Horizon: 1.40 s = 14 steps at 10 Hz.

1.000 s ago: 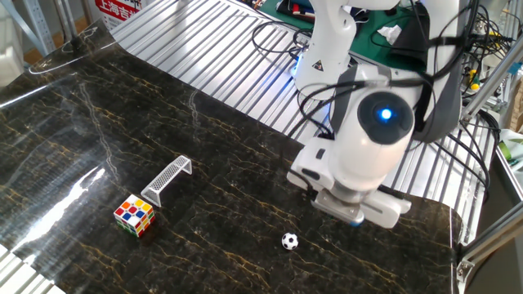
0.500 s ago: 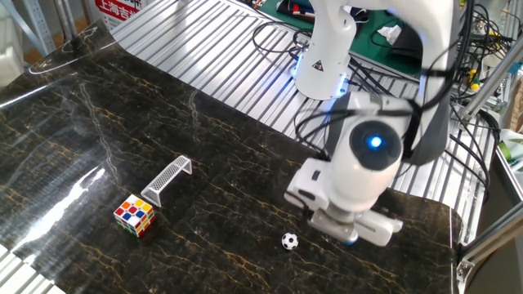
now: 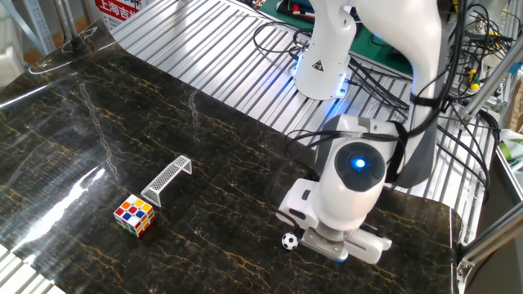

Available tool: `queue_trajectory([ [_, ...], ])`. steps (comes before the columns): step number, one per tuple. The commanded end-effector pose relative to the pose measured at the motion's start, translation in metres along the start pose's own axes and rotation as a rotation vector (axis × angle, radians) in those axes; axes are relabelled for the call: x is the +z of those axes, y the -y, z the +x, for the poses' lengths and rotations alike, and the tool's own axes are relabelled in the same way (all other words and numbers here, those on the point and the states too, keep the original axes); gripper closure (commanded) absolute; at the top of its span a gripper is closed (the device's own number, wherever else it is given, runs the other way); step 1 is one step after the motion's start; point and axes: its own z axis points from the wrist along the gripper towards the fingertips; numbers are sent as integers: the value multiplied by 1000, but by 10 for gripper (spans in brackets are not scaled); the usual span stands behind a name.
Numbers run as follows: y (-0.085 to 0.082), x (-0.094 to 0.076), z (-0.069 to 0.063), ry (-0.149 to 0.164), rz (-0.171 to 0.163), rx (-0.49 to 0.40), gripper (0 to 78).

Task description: Push the soccer ball into the goal

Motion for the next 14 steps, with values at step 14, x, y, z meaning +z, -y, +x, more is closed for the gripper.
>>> queue_trajectory([
  [14, 45, 23, -23, -1, 66, -77, 776],
])
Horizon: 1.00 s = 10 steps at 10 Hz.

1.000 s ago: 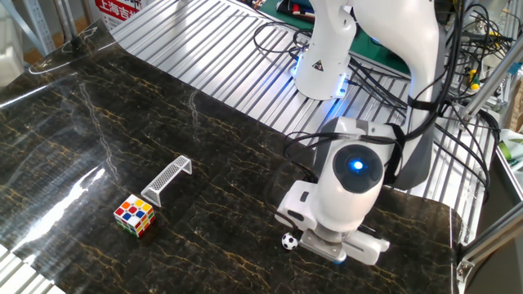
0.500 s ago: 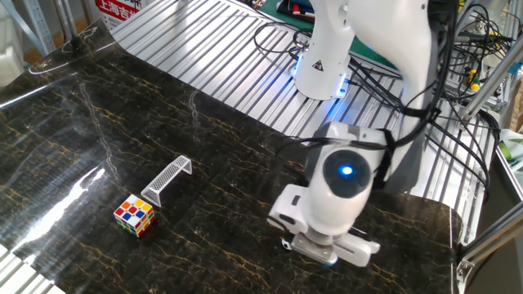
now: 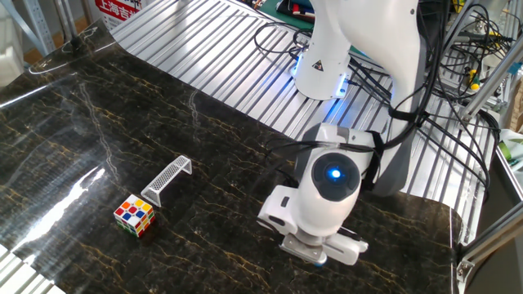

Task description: Push the soccer ball into the goal

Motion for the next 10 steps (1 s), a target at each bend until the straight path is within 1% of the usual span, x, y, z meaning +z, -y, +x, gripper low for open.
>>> queue_trajectory([
  [1, 21, -5, -3, -6, 46, -30, 776],
  [2, 45, -8, -4, -13, 47, -53, 776],
  [3, 83, -14, -7, -33, 48, -96, 776],
  [4, 110, -23, -11, -52, 43, -99, 776],
  [5, 118, -27, -13, -60, 26, -100, 776],
  [6, 113, -25, -14, -55, -6, -73, 776],
  [7, 113, -25, -14, -55, -6, -73, 776],
  [8, 80, 1, -19, -32, -29, -29, 776],
  [9, 56, -3, -22, -54, -39, -30, 776],
  [10, 45, -12, -25, -62, -40, -30, 776],
])
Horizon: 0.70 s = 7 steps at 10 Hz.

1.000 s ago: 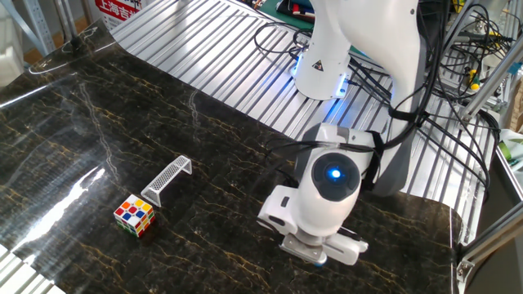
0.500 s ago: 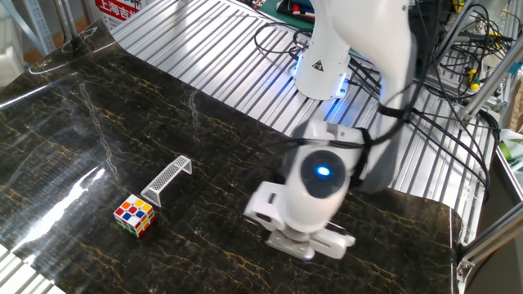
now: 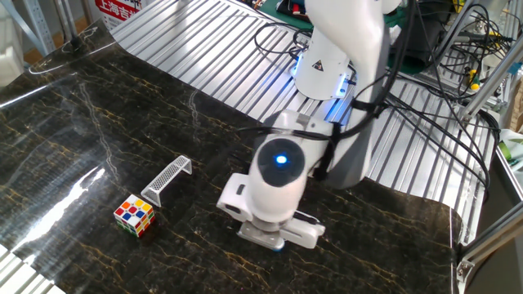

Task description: Push the soccer ball into the goal

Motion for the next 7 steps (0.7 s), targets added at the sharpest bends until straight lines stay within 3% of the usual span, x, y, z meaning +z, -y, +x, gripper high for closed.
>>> queue_trajectory([
  [1, -43, -12, -21, -29, -43, 22, 776],
  [2, -43, -12, -21, -29, -43, 22, 776],
  [3, -58, -22, -23, -29, -44, 30, 776],
  [4, -69, -18, -20, -27, -39, 44, 776],
  [6, -84, -2, -3, -11, -38, 51, 776],
  [7, -90, 3, 6, -19, -26, 41, 776],
])
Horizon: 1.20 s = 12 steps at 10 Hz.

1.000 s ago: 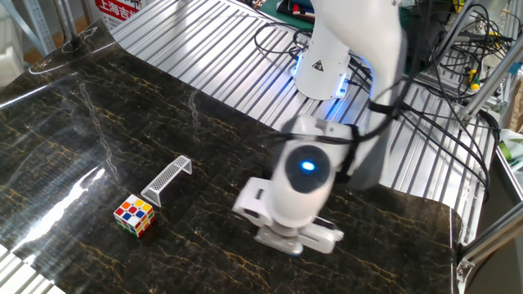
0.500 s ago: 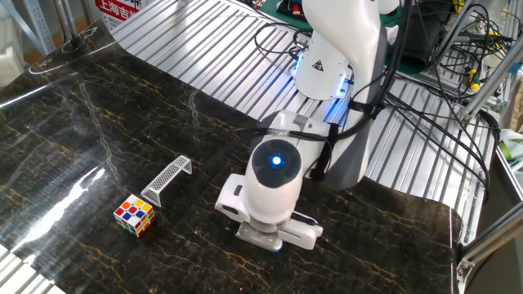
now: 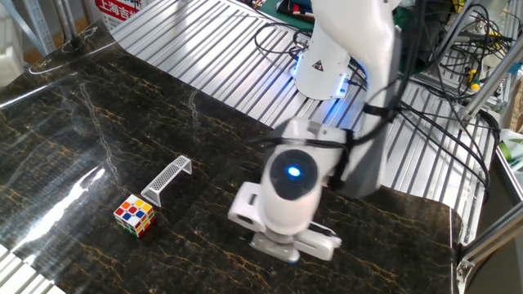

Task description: Push the soccer ball into the goal

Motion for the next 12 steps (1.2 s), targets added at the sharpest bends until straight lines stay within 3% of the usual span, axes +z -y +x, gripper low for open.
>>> queue_trajectory([
  [1, -49, 13, 20, -2, 8, 16, 776],
  [2, -56, 21, 33, -2, 13, 19, 776],
  [5, -64, 24, 48, -17, 15, 1, 776],
  [12, -58, 23, 47, -15, 19, -3, 776],
])
